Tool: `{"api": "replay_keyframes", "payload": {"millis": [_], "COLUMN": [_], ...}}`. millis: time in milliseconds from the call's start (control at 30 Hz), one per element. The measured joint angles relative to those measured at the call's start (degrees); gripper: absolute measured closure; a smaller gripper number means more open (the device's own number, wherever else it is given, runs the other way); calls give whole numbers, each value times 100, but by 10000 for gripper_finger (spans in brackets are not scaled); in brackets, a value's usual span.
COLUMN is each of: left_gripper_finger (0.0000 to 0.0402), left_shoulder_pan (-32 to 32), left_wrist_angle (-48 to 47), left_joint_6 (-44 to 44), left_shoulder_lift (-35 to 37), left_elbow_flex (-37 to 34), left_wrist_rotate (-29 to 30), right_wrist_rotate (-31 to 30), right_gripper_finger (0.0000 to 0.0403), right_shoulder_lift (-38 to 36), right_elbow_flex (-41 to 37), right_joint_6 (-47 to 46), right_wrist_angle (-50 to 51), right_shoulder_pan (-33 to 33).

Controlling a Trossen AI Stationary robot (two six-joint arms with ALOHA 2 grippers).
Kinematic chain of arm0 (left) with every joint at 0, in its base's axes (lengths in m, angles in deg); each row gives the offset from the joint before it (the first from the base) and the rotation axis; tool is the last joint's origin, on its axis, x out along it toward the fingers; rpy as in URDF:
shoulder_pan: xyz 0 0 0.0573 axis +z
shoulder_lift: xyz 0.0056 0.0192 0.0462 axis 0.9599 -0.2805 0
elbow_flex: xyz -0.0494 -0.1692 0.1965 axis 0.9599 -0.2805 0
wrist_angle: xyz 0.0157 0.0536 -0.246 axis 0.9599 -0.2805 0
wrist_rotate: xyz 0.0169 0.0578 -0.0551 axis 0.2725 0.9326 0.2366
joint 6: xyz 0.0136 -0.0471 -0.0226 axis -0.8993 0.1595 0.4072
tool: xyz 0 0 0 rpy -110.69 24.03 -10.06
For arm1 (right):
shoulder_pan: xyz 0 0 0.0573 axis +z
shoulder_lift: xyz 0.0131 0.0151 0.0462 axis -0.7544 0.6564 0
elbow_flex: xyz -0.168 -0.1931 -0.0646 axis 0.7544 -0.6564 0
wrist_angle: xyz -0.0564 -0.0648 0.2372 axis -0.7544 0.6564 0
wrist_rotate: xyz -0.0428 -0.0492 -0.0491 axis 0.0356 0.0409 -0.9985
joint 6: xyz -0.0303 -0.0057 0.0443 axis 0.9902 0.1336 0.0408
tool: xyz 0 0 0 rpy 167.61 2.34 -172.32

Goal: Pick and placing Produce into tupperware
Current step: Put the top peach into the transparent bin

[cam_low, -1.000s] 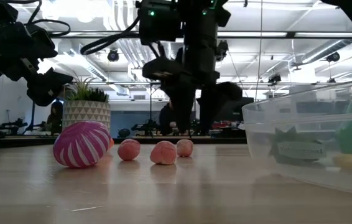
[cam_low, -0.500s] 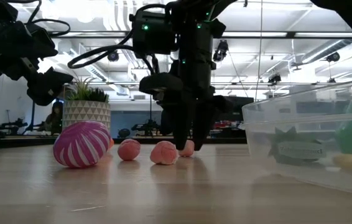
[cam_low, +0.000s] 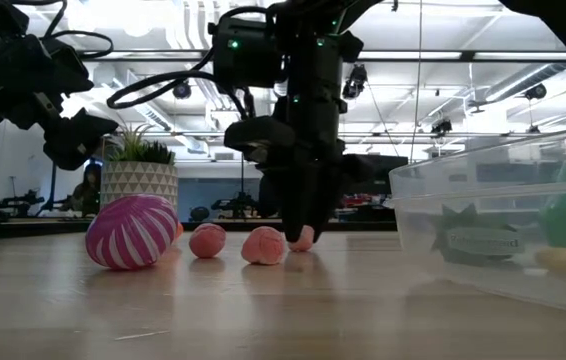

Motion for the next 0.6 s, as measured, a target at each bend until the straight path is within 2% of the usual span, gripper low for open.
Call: {"api": "replay_keyframes", "payload": {"millis": [300, 600], "left_gripper_finger": [162, 162], "left_shoulder_pan": [0, 0], "left_wrist_angle": [2, 1], "left_joint_6": [-2, -13], "left_shoulder_lift": [0, -2], "left_elbow_flex": [0, 0], "left_wrist_rotate": [-2, -24], "right_wrist_rotate": [0, 2], "right_gripper_finger": [278, 301], "right_shoulder_lift": [-8, -418], "right_elbow_flex": [-6, 603], "right_joint_6": [-28, -279], "right_wrist_angle": [-37, 902], "right_shoulder_pan": [0, 207]}}
